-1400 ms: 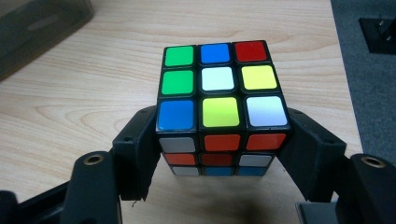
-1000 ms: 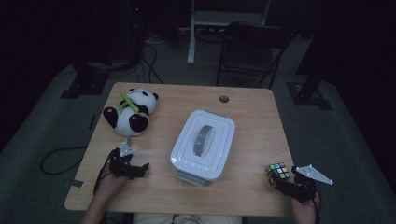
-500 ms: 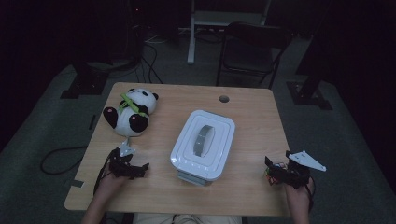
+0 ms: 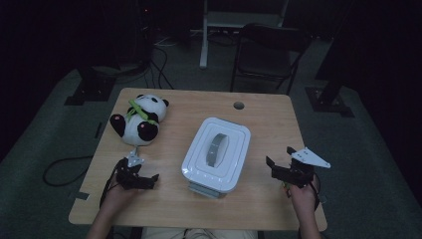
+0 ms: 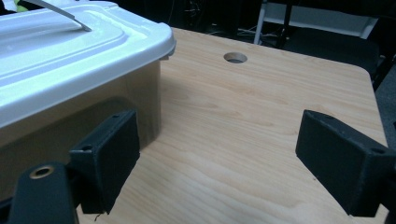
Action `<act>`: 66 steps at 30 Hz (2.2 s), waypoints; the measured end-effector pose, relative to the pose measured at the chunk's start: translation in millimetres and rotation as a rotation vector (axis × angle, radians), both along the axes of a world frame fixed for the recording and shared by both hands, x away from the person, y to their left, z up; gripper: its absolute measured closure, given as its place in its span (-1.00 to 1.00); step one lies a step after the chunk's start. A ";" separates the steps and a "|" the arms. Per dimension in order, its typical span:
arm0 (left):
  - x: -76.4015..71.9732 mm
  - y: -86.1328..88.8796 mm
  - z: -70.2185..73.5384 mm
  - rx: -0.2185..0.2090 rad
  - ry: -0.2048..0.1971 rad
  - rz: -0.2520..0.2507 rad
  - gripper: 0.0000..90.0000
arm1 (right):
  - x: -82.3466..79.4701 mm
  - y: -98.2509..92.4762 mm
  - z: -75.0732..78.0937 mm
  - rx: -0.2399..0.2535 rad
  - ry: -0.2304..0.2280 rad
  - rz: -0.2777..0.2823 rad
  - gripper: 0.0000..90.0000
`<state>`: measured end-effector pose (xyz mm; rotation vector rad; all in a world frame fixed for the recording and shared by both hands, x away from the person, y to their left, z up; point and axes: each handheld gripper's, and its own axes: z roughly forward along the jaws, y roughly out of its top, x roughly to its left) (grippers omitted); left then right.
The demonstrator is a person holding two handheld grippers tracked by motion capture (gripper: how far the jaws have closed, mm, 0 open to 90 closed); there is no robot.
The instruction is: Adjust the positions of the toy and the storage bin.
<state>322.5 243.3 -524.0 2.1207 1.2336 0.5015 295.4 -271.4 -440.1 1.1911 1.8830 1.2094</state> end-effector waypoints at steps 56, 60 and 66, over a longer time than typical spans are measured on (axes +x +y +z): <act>-1.5 3.6 0.5 0.002 0.005 -0.054 -0.99 | 60.3 60.0 -86.1 -0.142 0.313 0.063 -0.73; -3.1 7.0 4.2 -0.008 0.014 -0.059 -0.99 | 60.6 59.7 -86.2 -0.140 0.315 0.063 -0.73; -5.7 13.8 25.8 -0.027 -0.032 -0.046 -0.97 | 60.7 59.7 -86.2 -0.140 0.316 0.063 -0.73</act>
